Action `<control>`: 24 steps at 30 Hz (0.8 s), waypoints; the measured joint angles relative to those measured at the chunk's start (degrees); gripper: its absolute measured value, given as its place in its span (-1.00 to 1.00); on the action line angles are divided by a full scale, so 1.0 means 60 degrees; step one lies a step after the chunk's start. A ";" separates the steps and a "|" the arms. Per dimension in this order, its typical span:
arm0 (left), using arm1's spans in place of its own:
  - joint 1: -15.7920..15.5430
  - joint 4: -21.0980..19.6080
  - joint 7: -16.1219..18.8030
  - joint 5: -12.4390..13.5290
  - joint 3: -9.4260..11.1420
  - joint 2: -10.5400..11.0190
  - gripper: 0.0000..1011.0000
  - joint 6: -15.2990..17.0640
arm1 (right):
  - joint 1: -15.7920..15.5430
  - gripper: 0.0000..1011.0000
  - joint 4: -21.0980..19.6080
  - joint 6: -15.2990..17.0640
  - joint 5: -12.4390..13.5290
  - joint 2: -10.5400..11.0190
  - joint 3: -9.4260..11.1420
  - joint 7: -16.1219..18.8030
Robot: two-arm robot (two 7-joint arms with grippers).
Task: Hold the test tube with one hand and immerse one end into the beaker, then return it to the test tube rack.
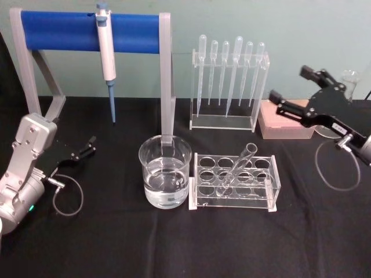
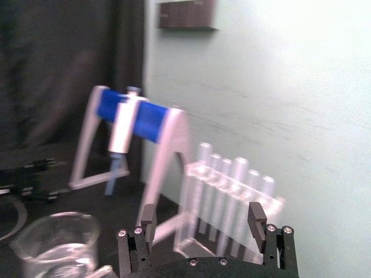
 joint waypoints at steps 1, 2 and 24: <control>0.0000 0.0000 0.0000 0.0000 0.0000 0.0000 0.98 0.0000 | -0.0048 0.98 0.0035 0.0003 -0.0012 -0.0043 0.0062 -0.0118; 0.0000 0.0000 0.0000 0.0000 0.0000 0.0000 0.98 -0.0001 | -0.0090 0.98 0.0069 0.0004 -0.0035 -0.0084 0.0115 -0.0222; 0.0001 0.0000 0.0000 0.0000 0.0000 0.0000 0.98 0.0000 | -0.0821 0.98 0.1242 -0.0659 -0.1813 -0.1217 0.0459 -0.2175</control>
